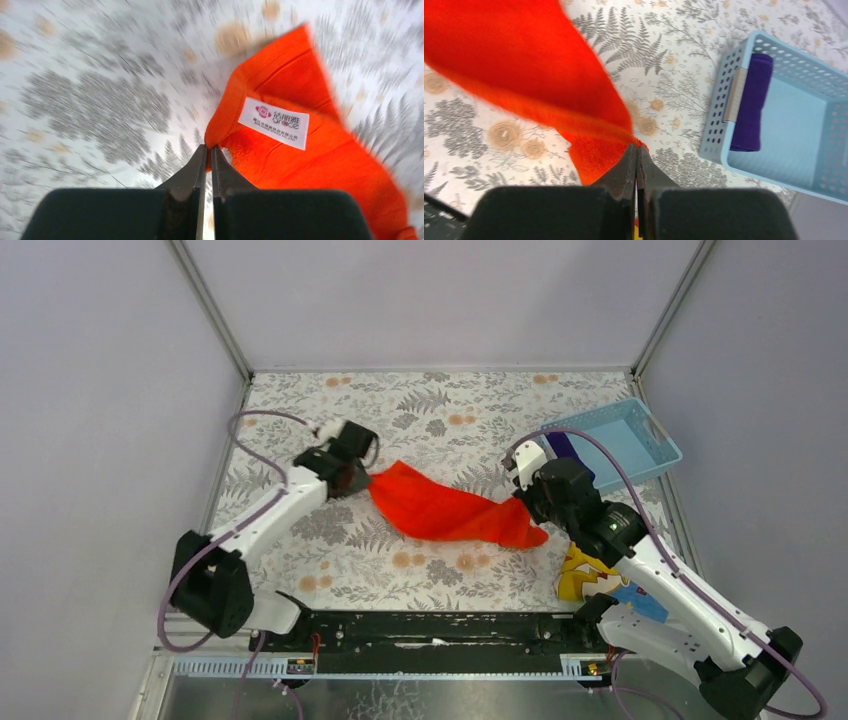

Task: Roll the towels
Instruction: Flatten out the towel at the center of the board, then fold the towel at the center of the board.

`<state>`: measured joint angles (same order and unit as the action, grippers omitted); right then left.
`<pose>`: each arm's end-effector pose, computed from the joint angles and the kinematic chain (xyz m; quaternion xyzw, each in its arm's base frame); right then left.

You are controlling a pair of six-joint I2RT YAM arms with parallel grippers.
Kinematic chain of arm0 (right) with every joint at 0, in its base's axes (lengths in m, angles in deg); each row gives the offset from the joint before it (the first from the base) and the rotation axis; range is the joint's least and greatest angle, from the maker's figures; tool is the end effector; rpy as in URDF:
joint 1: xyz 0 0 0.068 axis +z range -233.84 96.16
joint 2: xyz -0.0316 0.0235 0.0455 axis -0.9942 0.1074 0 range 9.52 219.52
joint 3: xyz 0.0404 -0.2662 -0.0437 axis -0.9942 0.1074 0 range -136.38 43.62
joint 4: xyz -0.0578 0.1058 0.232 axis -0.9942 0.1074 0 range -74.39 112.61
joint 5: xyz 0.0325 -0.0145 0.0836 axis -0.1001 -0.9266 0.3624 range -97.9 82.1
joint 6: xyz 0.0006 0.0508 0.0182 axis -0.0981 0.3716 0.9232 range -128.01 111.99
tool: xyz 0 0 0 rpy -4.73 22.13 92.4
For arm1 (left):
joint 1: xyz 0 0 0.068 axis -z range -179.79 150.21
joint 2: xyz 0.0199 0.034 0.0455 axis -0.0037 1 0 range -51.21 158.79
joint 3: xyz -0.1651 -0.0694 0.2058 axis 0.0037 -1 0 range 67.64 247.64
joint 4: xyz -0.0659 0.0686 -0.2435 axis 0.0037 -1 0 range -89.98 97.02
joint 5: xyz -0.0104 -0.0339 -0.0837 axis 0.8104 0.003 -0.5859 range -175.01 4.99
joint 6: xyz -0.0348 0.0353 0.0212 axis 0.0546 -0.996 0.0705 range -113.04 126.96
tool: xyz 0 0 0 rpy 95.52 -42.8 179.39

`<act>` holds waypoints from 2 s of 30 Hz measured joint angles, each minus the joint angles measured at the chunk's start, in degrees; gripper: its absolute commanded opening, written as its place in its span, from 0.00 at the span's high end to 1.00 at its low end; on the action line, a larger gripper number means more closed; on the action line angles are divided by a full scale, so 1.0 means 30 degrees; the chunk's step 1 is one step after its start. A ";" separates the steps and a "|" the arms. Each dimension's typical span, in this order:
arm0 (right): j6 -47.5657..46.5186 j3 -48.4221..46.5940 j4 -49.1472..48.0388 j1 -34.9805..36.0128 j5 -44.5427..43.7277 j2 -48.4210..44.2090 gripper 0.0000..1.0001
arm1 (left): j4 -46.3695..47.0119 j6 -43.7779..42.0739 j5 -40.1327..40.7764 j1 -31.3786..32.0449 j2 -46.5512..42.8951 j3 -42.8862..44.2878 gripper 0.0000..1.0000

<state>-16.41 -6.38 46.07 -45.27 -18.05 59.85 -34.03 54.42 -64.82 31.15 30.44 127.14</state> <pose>0.1527 0.1139 0.3194 -0.3050 0.8117 0.0538 0.4952 0.2462 -0.1332 0.2421 -0.1778 0.9419 -0.0122 0.2846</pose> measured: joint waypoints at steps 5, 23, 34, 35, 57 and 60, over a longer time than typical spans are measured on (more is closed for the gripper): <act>-0.0911 -0.0707 -0.0044 0.0000 -0.1814 0.0831 1.00 | -0.1377 -0.2484 0.0051 -0.4204 -0.1756 0.2637 1.00; -0.2681 -0.5676 0.1661 0.0000 0.2514 -0.2317 1.00 | -0.6011 -0.4342 -0.2033 -0.7745 -0.8488 0.8298 1.00; -0.1348 -0.5049 0.2441 0.0000 0.3388 -0.0699 1.00 | -0.6441 -0.4342 -0.3016 -0.7745 -0.7898 0.4240 1.00; -0.1297 -0.4619 0.2164 0.0000 0.3016 -0.0117 1.00 | -0.6193 -0.4335 -0.3075 -0.7745 -0.7257 0.3716 1.00; -0.4073 -0.2761 -0.5479 -0.4481 0.0721 1.2582 1.00 | -0.2178 -0.5136 -0.5850 -1.0076 0.9406 0.8582 1.00; -0.4000 -0.2761 -0.5377 -0.4481 0.0794 1.2429 1.00 | -0.2193 -0.5588 -0.6193 -1.0622 0.9260 0.8444 1.00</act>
<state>-28.41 -14.66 29.94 -58.71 -15.67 97.14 -40.61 37.65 -83.40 -0.72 58.22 152.48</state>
